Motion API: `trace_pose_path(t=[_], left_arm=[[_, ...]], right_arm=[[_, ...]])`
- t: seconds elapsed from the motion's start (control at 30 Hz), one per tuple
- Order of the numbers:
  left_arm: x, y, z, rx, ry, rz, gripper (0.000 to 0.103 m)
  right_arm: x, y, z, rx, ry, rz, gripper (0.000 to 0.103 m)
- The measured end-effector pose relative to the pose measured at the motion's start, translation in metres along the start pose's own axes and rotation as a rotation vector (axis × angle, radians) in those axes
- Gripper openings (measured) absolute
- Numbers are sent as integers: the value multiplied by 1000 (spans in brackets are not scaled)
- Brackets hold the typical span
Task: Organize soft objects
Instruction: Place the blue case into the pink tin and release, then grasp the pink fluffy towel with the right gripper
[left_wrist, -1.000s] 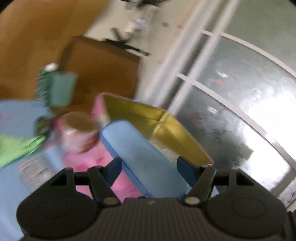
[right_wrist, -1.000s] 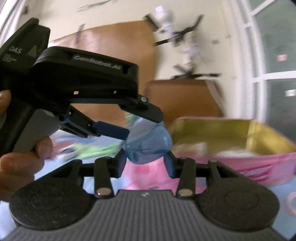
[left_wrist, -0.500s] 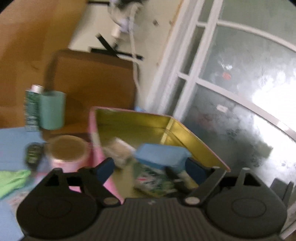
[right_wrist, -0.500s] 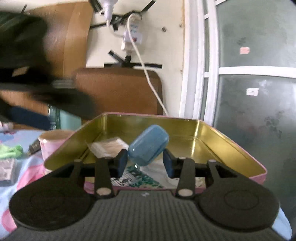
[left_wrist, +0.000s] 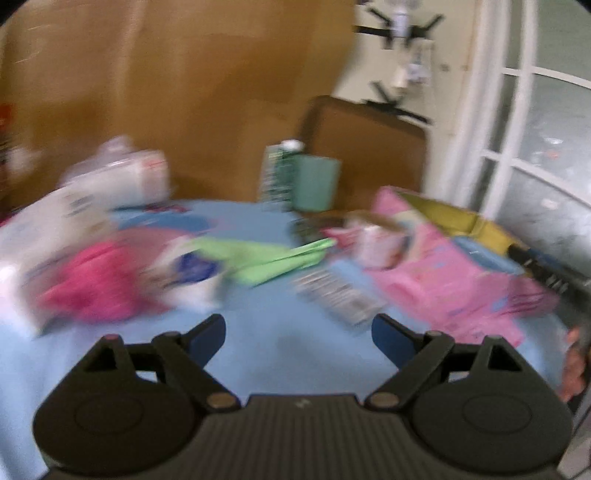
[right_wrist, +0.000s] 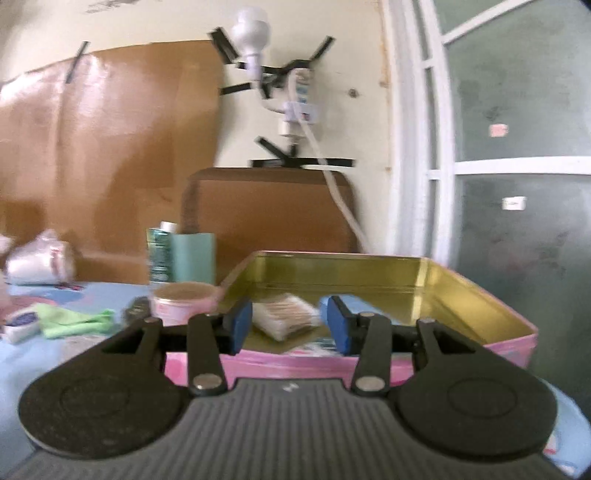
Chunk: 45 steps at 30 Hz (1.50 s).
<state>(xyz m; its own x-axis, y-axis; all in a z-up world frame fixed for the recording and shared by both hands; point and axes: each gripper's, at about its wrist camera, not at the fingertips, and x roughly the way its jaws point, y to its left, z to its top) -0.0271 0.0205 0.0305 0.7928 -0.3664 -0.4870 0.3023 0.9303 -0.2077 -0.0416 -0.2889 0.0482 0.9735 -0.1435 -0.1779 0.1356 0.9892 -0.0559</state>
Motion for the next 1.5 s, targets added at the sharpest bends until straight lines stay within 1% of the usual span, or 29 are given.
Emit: trace_pose_path(t=[0.1, 0.13, 0.2, 0.27, 0.33, 0.37, 0.4, 0.47, 0.57, 0.63, 0.7, 0.77, 0.83, 0.9, 1.03, 1.07, 1.1, 1.2, 1.23, 1.33, 1.43, 1.5], left_arm=[[-16, 29, -10, -31, -26, 91, 89], [-21, 41, -12, -48, -40, 136, 89], [-26, 61, -16, -79, -63, 223, 89], [-31, 80, -17, -131, -98, 299, 88], [-36, 103, -18, -271, -135, 276, 88], [-39, 113, -19, -335, -149, 280, 88], [-41, 120, -20, -386, -160, 287, 88], [-44, 133, -22, -474, -175, 269, 88], [-50, 146, -30, -564, -200, 244, 88], [-53, 148, -32, -575, -213, 238, 88], [-53, 146, -31, -560, -216, 238, 88], [-51, 142, -32, -541, -211, 233, 88], [-51, 139, -32, -534, -210, 232, 88], [-51, 139, -33, -534, -211, 224, 88], [-49, 136, -32, -515, -205, 226, 90], [-49, 133, -32, -498, -196, 230, 90], [-47, 128, -31, -473, -179, 229, 91], [-44, 110, -30, -388, -160, 219, 91], [-41, 103, -30, -374, -144, 194, 91], [-26, 68, -30, -326, -72, 13, 91], [-13, 12, -24, -186, -21, -159, 91], [-5, -24, -21, -98, 15, -266, 91]], right_arm=[[-2, 30, 2, -18, 20, 112, 48], [-2, 41, 2, -25, 35, 152, 48], [1, 66, 1, -38, 84, 262, 48], [8, 95, -1, -47, 167, 398, 48], [15, 123, -1, -59, 240, 524, 47], [18, 138, -1, -71, 261, 577, 47], [21, 153, 0, -89, 272, 620, 47], [30, 185, 2, -117, 289, 688, 48], [45, 224, 6, -130, 318, 782, 48], [50, 249, 5, -181, 323, 808, 48], [55, 271, 2, -241, 328, 819, 48], [59, 286, -3, -298, 343, 797, 46], [59, 287, -4, -292, 348, 785, 26], [49, 274, -2, -275, 337, 782, 25], [16, 241, -7, -317, 283, 757, 24], [3, 226, -11, -334, 267, 742, 24], [-4, 219, -14, -346, 255, 720, 24], [-35, 174, -23, -378, 216, 628, 24], [-42, 165, -26, -377, 214, 593, 24], [-62, 121, -37, -346, 232, 477, 25], [-73, 88, -45, -289, 266, 389, 27], [-77, 73, -50, -264, 270, 348, 44]])
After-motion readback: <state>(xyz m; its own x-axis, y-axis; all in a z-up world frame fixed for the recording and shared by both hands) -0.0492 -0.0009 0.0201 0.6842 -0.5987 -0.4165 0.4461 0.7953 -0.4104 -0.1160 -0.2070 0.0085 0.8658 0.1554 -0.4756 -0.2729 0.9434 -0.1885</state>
